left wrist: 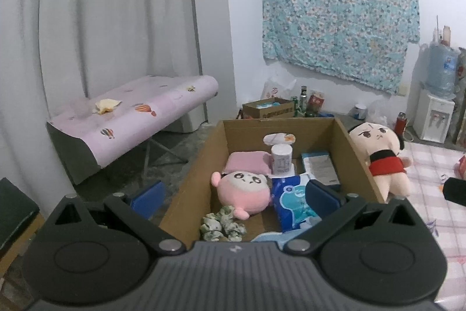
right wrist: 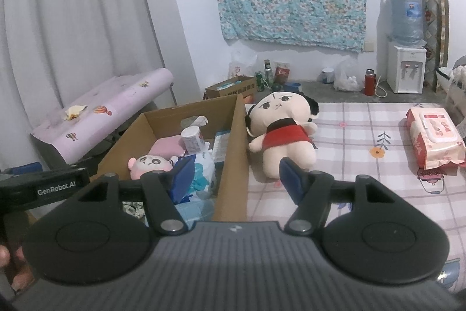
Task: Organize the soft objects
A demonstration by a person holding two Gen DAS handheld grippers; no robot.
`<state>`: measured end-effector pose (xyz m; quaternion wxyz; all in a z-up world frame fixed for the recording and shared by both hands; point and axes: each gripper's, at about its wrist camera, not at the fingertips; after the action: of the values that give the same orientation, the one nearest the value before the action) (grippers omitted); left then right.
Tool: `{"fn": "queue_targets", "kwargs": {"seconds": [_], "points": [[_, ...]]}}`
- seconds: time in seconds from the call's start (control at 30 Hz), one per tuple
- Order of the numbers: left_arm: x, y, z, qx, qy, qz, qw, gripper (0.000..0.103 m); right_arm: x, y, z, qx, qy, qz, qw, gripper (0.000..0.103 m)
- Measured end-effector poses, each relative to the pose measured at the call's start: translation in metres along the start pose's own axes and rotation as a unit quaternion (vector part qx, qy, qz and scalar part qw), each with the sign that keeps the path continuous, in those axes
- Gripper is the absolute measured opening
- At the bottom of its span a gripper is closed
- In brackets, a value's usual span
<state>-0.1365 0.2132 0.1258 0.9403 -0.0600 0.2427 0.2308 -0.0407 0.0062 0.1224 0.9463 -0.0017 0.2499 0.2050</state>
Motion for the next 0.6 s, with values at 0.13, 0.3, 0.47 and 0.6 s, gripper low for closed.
{"fn": "queue_targets", "kwargs": {"seconds": [0.13,0.3,0.47,0.6], "points": [[0.0,0.002,0.0,0.007,0.002,-0.002,1.0,0.103,0.001,0.005,0.0,-0.006,0.002,-0.001,1.0,0.064],[0.003,0.008,-0.002,-0.001,0.007,-0.016,0.9998,0.103,0.004,0.011,0.0,-0.009,0.005,0.006,1.0,0.065],[0.001,0.011,0.0,0.001,0.007,-0.007,1.0,0.103,0.007,0.019,-0.001,-0.021,0.008,0.014,1.0,0.065],[-0.001,0.011,-0.001,0.0,0.008,-0.005,1.0,0.103,0.01,0.021,-0.001,-0.025,0.01,0.019,0.999,0.065]]}}
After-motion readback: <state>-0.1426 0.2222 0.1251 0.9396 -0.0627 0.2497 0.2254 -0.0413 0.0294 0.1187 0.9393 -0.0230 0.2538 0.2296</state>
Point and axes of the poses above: each gripper's, at about its wrist camera, not at the fingertips, and x roughly the way its jaws point, y to its left, z to its top, and after that the axes turned 10 degrees about -z, right-handed
